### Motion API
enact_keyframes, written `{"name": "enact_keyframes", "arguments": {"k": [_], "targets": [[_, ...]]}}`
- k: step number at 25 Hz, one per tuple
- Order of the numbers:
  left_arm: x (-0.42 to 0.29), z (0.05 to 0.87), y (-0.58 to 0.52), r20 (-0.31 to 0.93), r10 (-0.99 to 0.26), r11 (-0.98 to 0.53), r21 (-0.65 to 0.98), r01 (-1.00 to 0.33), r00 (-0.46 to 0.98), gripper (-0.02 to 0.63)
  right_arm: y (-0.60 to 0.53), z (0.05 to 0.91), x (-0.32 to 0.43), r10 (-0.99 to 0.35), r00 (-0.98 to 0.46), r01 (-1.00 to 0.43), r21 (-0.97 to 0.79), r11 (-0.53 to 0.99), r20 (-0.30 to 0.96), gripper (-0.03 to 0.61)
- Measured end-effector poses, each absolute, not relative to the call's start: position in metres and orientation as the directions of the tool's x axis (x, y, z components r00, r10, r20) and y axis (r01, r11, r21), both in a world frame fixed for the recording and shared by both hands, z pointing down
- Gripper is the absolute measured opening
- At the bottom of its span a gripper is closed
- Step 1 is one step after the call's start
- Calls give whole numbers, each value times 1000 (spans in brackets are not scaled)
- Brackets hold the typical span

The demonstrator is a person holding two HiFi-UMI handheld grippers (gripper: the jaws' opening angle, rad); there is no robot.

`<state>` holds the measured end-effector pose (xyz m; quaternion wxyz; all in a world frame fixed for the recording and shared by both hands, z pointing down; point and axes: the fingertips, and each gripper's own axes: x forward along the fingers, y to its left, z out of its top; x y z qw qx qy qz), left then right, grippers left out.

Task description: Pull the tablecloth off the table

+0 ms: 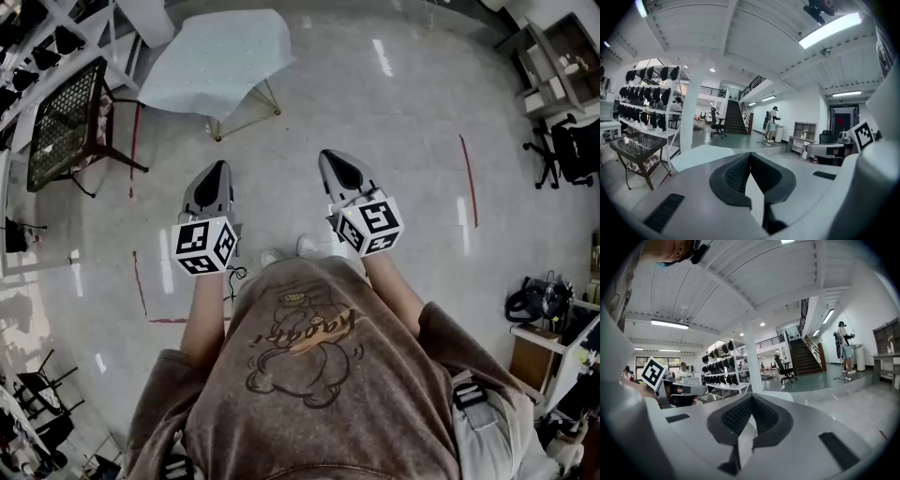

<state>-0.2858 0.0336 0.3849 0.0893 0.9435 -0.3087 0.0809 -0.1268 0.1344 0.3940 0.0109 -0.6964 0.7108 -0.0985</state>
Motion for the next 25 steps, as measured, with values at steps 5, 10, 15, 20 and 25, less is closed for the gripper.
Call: {"name": "enact_keyframes", "arguments": {"k": [5,10,15,20,25], "targets": [[-285,392,26,222,-523,-826,104,-554,823,18,145,413,-127,-987,17,-986,-163,-44,160,6],[-274,397,27,218,-472,-863,86,-498,855,18,160,426,-115,-981,92,-979,-162,-120,169,8],[-257,397,31,219,-431,-885,84,-457,875,18,163,429,-112,-976,133,-967,-194,-166,174,8],[-235,405,19,225,-419,-890,91,-448,879,18,143,433,-102,-977,129,-963,-212,-165,172,8],[-211,413,-13,232,-444,-877,88,-473,866,18,109,439,-77,-980,99,-964,-229,-137,173,8]]}}
